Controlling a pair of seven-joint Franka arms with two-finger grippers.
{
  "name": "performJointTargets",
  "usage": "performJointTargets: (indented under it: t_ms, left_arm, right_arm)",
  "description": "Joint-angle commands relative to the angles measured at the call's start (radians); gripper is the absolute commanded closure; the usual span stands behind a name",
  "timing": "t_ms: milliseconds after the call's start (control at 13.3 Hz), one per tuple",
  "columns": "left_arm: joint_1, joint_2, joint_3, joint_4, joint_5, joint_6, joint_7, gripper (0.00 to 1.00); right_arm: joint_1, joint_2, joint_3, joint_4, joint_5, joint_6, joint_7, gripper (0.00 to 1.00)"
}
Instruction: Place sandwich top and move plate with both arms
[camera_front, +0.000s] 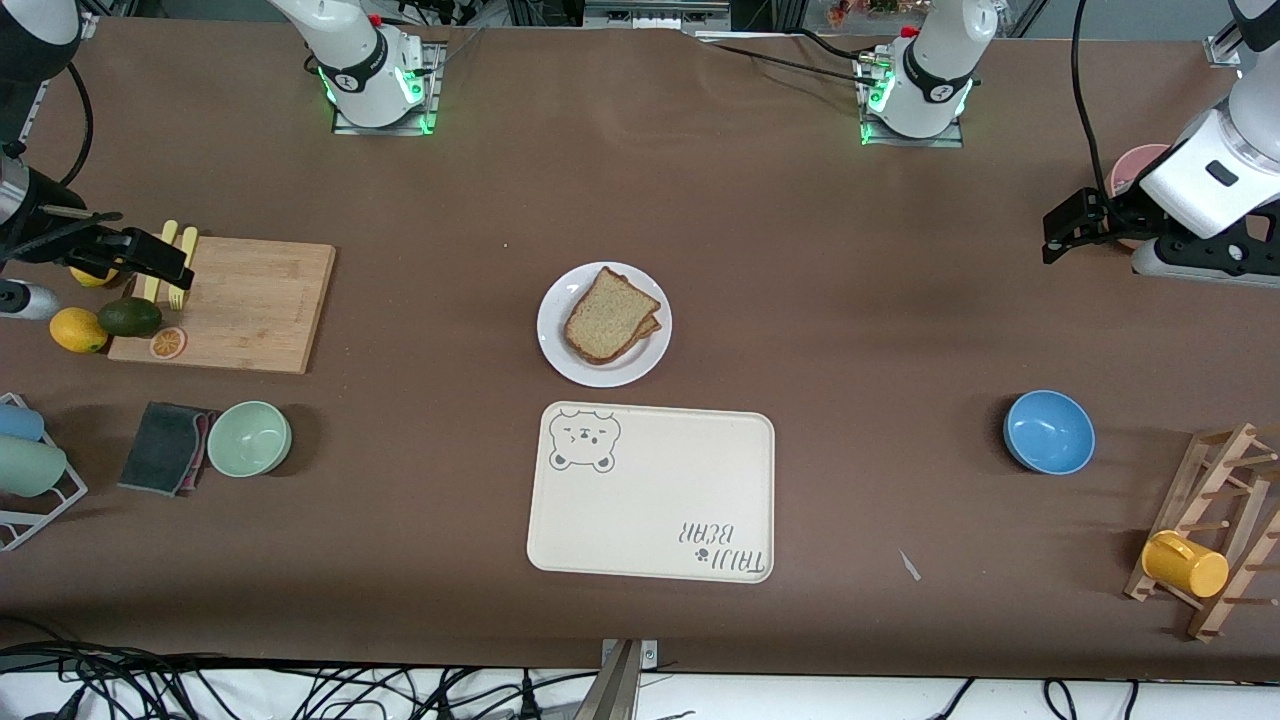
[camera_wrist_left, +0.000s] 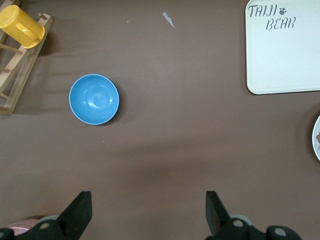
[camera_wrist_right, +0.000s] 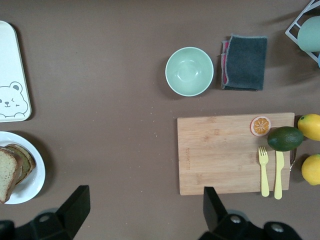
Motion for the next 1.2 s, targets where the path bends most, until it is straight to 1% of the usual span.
performJointTargets:
  t_ms: [0,749,899,1124]
  left_arm:
    - [0.004,-0.01,-0.002,0.003,-0.028,-0.014,0.0,0.0]
    - [0.004,-0.01,-0.002,0.003,-0.028,-0.014,0.0,0.0]
    - [0.004,-0.01,-0.002,0.003,-0.028,-0.014,0.0,0.0]
    - [0.004,-0.01,-0.002,0.003,-0.028,-0.014,0.0,0.0]
  right_arm:
    - [-0.003,-0.004,0.003,0.014,0.003,-0.018,-0.007,0.0]
    - [-0.011,0.004,-0.006,0.044,0.021,-0.001,-0.007,0.0]
    - [-0.006,-0.001,0.005,0.046,0.023,0.001,-0.009,0.0]
    - [-0.003,-0.008,0.005,0.046,0.023,-0.008,-0.001,0.0]
